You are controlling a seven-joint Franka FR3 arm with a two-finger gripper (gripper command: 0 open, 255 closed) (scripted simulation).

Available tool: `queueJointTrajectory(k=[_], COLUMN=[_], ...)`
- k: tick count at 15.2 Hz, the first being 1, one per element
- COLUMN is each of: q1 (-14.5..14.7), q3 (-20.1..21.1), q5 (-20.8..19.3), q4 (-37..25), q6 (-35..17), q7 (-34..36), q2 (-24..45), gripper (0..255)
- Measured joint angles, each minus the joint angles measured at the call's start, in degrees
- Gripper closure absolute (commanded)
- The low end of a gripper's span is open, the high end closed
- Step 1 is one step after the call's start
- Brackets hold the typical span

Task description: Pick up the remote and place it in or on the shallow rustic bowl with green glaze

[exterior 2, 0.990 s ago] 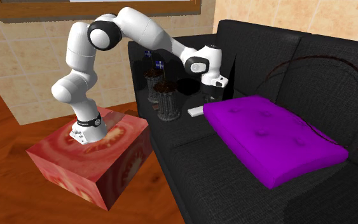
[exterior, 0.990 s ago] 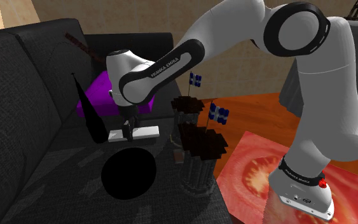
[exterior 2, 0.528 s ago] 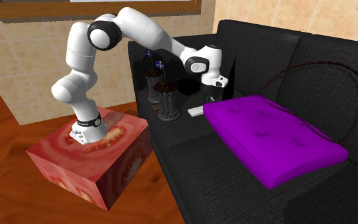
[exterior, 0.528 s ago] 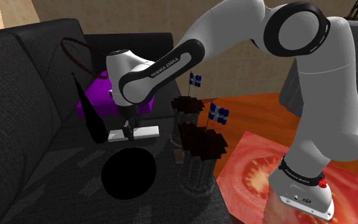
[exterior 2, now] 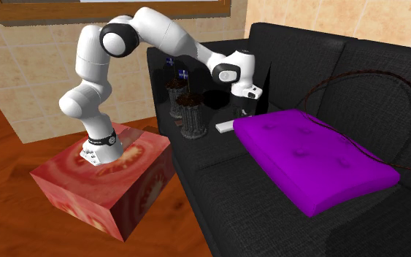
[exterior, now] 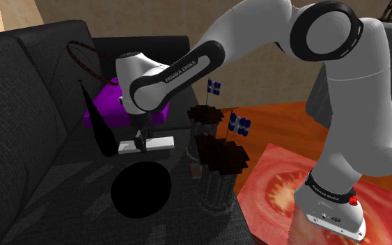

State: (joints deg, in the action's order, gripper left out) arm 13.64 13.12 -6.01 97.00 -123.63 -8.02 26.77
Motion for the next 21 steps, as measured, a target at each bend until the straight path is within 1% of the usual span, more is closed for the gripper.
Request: queueJointTrajectory(k=[12, 21], q1=[-0.2, -0.2], q3=[0.5, 0.8], q5=[1.0, 1.6], q4=[-3.8, -8.2], q6=[7.4, 13.5], q7=[-0.5, -0.8], q2=[-3.7, -5.5], gripper=[255, 255])
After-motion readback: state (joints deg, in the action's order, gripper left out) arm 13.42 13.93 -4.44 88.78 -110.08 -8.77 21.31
